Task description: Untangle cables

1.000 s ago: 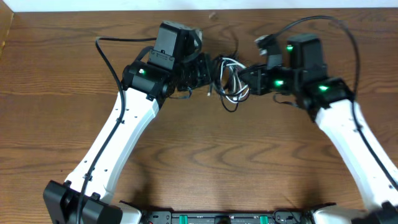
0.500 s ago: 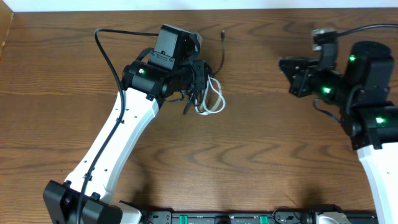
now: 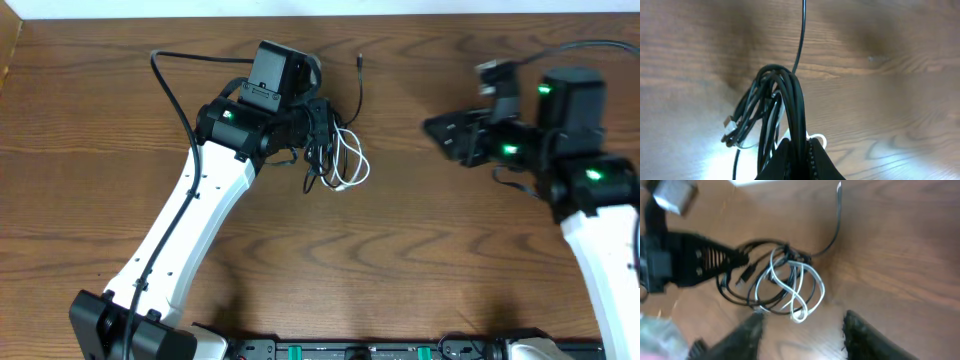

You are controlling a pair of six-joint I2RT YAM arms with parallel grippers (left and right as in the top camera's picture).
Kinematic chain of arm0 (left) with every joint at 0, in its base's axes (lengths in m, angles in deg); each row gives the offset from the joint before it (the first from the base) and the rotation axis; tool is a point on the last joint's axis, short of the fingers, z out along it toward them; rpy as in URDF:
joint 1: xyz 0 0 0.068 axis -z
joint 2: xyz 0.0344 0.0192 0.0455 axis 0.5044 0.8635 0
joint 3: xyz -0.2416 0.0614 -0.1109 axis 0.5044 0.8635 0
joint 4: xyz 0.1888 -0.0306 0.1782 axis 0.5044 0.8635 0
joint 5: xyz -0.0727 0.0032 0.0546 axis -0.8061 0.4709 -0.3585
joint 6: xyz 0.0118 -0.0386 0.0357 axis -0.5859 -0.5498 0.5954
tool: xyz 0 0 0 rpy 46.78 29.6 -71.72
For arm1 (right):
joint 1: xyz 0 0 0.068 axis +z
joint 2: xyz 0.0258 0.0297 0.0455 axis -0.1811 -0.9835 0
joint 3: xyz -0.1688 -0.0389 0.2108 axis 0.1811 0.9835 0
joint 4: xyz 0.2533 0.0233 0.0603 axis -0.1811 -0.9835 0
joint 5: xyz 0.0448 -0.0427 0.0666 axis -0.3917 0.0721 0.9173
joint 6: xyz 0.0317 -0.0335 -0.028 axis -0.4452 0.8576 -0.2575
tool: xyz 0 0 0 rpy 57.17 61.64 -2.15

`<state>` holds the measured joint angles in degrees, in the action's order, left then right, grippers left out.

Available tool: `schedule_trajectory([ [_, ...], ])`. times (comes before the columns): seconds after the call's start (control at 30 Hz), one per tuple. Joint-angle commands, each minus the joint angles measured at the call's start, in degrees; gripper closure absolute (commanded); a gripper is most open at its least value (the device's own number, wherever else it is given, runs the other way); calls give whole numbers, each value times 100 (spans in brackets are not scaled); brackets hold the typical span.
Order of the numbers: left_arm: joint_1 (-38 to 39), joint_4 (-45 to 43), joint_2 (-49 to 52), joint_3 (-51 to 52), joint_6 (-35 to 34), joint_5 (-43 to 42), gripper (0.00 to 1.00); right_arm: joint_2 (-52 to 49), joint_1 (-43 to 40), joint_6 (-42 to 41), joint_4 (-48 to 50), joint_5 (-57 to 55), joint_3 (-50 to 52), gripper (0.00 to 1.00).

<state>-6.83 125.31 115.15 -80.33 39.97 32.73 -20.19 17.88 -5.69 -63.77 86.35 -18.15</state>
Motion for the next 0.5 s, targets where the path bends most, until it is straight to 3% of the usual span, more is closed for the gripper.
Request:
schedule_trajectory([
  [0.0, -2, -39, -28, -46, -656, -90, 92, -313, 358, 442, -39, 149, -28, 41],
  [0.17, -2, -125, -28, -46, -656, -439, 92, -855, 743, 772, -31, 142, -28, 35],
  [0.47, -2, -120, -28, -46, -654, -439, 92, -1875, 1062, 800, 273, -186, -28, 43],
])
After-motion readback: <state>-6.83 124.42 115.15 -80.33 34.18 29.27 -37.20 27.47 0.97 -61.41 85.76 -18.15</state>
